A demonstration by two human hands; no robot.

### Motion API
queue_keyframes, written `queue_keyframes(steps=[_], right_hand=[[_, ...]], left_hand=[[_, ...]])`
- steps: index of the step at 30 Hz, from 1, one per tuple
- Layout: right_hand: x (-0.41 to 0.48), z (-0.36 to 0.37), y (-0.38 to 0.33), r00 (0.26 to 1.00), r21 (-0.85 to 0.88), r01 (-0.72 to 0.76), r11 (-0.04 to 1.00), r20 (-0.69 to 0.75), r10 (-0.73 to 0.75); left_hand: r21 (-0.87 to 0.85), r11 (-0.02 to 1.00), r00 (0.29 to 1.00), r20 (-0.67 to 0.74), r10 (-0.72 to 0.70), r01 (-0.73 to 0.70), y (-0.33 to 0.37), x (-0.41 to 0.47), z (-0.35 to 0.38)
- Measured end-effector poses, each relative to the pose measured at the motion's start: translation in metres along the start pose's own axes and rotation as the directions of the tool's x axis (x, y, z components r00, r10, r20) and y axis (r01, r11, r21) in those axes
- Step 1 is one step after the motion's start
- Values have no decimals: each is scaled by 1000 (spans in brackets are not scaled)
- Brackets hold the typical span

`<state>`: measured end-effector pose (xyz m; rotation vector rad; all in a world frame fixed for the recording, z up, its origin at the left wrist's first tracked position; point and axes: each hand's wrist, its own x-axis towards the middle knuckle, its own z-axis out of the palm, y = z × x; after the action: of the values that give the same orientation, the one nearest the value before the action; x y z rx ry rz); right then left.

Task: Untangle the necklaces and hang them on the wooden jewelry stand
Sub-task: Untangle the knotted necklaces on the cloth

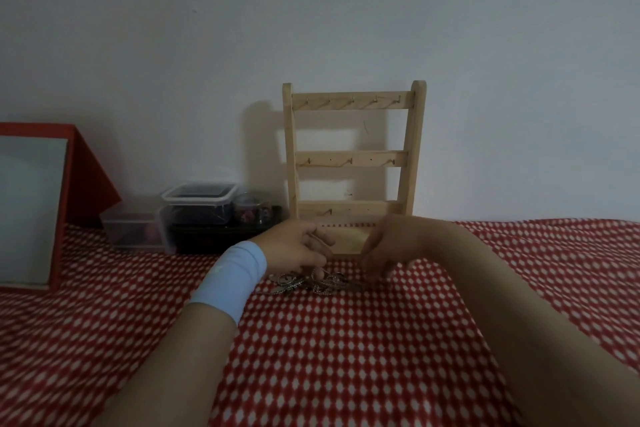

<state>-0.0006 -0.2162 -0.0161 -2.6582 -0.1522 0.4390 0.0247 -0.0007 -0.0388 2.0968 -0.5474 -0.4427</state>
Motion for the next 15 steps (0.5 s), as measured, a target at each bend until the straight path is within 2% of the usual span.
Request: queue_keyframes(steps=[3, 5, 7, 10, 13, 15], right_hand=[[5, 10, -8, 986, -36, 90, 995, -135, -95], [8, 17, -14, 970, 75, 221, 972, -122, -211], [9, 20, -16, 959, 193, 281, 940, -79, -271], [11, 18, -11, 947, 150, 295, 944, -178, -268], [10, 12, -6, 926, 287, 333, 898, -278, -255], [9, 8, -3, 915, 327, 348, 879, -322, -242]], left_hand=[[2, 999, 999, 19, 45, -45, 4, -3, -3], [-58, 993, 995, 23, 101, -100, 8, -4, -1], [-72, 985, 988, -23, 154, -156, 10, -4, -2], [-36, 975, 969, -125, 215, -221, 9, -4, -5], [55, 970, 950, -197, 242, -236, 6, 0, -4], [58, 977, 961, -174, 214, -207, 7, 1, 0]])
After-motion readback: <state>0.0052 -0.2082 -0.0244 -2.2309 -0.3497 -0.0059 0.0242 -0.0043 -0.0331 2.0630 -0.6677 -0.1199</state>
